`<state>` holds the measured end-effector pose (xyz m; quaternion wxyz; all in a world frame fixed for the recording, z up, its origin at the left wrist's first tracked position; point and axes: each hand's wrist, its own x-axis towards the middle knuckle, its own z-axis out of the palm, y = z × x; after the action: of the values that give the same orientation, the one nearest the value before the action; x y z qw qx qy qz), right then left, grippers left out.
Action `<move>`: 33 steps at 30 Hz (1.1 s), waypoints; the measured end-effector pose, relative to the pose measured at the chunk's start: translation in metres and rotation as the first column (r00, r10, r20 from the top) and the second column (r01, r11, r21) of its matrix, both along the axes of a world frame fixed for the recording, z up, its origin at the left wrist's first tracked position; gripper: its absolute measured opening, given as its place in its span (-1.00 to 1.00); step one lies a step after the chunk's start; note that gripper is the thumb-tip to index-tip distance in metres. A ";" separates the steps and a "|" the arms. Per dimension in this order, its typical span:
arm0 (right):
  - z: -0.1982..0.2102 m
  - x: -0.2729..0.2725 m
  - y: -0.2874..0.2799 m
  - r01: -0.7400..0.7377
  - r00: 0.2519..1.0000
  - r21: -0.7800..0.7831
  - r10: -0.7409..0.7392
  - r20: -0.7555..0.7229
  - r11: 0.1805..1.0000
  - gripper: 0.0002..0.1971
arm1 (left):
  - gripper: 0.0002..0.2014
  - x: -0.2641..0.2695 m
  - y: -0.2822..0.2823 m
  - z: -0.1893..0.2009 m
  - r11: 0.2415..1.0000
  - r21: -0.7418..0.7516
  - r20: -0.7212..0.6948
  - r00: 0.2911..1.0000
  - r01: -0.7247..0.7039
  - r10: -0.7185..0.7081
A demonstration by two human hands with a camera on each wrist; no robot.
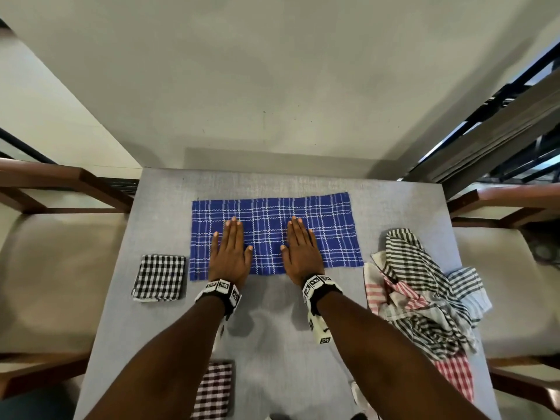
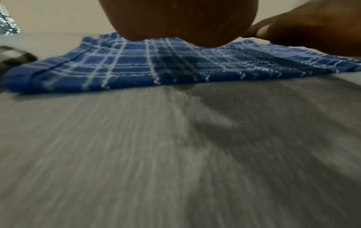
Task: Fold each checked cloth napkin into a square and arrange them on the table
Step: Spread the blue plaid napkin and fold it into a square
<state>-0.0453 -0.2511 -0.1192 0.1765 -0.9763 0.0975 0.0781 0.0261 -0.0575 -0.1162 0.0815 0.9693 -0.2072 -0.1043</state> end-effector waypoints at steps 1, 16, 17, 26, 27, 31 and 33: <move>0.002 0.008 0.000 -0.014 1.000 0.006 0.014 0.015 1.000 -0.34 | -0.37 0.008 -0.009 0.002 0.998 -0.009 0.005 0.998 0.059 -0.059; -0.012 -0.002 -0.103 0.204 0.975 -0.029 -0.205 -0.086 0.979 -0.26 | -0.42 0.054 -0.040 -0.015 0.999 -0.032 -0.137 0.990 -0.025 0.021; -0.011 -0.003 -0.111 0.173 0.980 -0.031 -0.175 -0.095 0.984 -0.24 | -0.41 0.054 -0.040 -0.015 0.999 -0.031 -0.135 0.990 -0.028 0.024; 0.003 0.070 -0.008 -0.101 0.991 0.018 0.102 -0.087 0.995 -0.37 | -0.42 0.054 -0.040 -0.026 0.999 -0.029 -0.125 0.992 -0.016 0.012; 0.003 0.080 0.005 -0.131 0.982 0.032 0.134 -0.132 0.991 -0.36 | -0.42 0.054 -0.040 -0.027 0.999 -0.029 -0.122 0.992 -0.016 0.013; 0.004 0.084 -0.001 -0.151 0.982 0.035 0.154 -0.110 0.988 -0.34 | -0.42 0.055 -0.037 -0.028 0.999 -0.044 -0.112 0.994 -0.014 0.009; 0.001 0.068 -0.040 -0.054 0.996 0.032 0.056 -0.062 0.998 -0.30 | -0.40 0.057 -0.036 -0.027 0.999 -0.053 -0.116 0.993 -0.009 0.003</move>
<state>0.0228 -0.2906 -0.1179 0.1857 -0.9730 0.0748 0.1153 0.0833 -0.0935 -0.1429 0.1196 0.9597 -0.2017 -0.1547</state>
